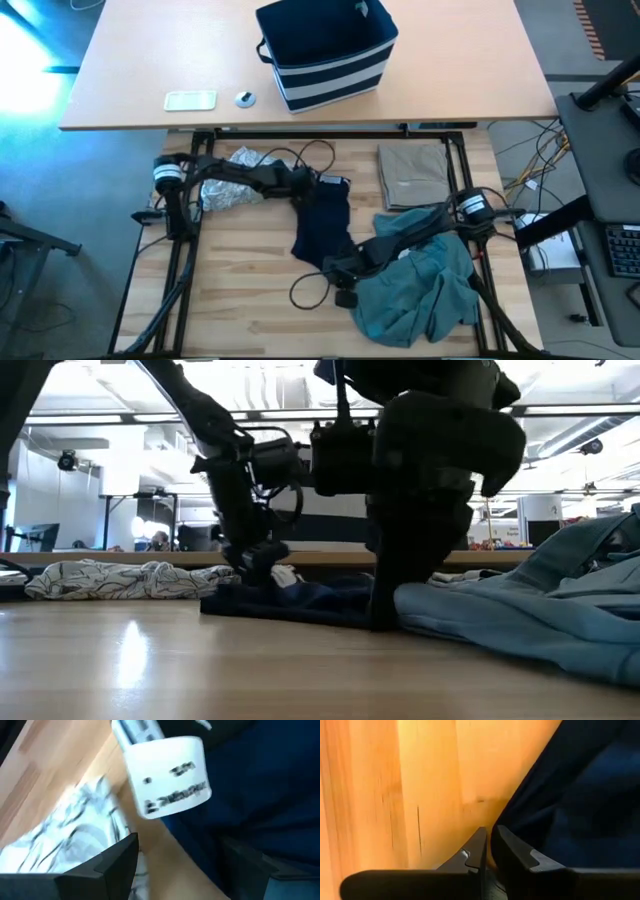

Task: Fold Laundry from Bin
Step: Fold the blue boxer

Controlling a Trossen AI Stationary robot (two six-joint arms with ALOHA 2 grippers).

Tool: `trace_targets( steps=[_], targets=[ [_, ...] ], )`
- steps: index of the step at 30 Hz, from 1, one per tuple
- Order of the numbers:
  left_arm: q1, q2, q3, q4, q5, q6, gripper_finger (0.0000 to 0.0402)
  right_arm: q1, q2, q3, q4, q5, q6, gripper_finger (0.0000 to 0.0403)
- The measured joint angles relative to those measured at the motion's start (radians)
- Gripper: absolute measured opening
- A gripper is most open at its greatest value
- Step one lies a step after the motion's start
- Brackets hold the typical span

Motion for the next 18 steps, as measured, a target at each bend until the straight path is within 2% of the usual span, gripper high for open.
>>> trace_targets(
  steps=[4,7,11,18],
  targets=[
    [0.006,-0.053,-0.021,-0.077,0.005,-0.005,0.0237,0.002,-0.062,-0.009,-0.052,-0.017,-0.013,0.0038],
    [-0.011,-0.116,-0.031,-0.126,0.051,-0.001,0.0237,-0.009,-0.128,-0.012,-0.044,-0.024,-0.025,0.0038],
    [-0.052,-0.230,-0.035,-0.134,0.115,-0.002,0.0237,-0.040,-0.203,-0.007,-0.032,0.018,-0.044,0.0038],
    [-0.191,-0.398,-0.061,-0.151,0.259,-0.077,0.0237,-0.100,-0.194,-0.012,-0.005,0.135,-0.050,0.0038]
  ],
)
